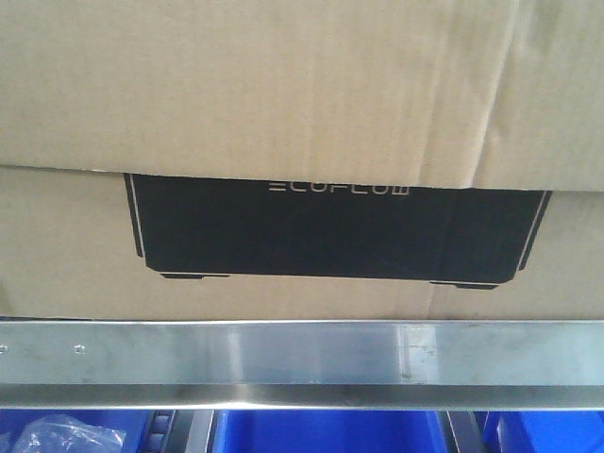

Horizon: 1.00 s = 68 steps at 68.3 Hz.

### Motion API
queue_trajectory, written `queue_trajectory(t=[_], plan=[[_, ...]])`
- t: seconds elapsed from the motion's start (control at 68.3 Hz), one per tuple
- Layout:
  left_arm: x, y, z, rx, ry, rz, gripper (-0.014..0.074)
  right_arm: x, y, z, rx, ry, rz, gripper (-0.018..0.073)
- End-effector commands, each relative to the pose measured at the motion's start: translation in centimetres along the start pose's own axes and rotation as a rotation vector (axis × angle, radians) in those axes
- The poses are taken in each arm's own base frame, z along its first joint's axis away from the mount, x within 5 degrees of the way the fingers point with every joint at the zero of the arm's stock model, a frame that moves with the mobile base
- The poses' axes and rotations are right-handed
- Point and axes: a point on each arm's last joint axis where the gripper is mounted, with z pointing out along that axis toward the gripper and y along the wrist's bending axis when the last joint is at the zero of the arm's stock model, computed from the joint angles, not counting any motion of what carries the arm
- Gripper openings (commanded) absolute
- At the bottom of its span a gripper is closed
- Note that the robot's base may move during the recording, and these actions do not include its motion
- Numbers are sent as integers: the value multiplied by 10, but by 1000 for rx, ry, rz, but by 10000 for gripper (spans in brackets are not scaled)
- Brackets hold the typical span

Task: Grab box from left shelf to table start
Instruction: 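Close both grippers on the side walls of the ECOFLOW cardboard box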

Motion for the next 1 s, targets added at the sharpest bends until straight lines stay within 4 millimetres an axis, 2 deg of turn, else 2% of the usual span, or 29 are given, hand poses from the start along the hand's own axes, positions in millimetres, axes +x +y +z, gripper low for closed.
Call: queue_trajectory(t=[0.0, 0.454, 0.673, 0.82, 0.98], plan=[[-11, -2, -2, 20, -112, -11, -99, -8, -1, -1, 12, -94, 2, 49], [-12, -2, -2, 22, -126, -15, -99, -8, -1, -1, 13, -94, -1, 49], [-22, -3, -4, 36, -232, -28, -99, -9, -1, -1, 13, -105, -2, 49], [-48, -5, -10, 48, -324, -74, -99, -12, -1, -1, 16, -134, -2, 49], [-95, -11, -19, 43, -309, 11, -99, -16, -2, -2, 19, -181, -2, 49]])
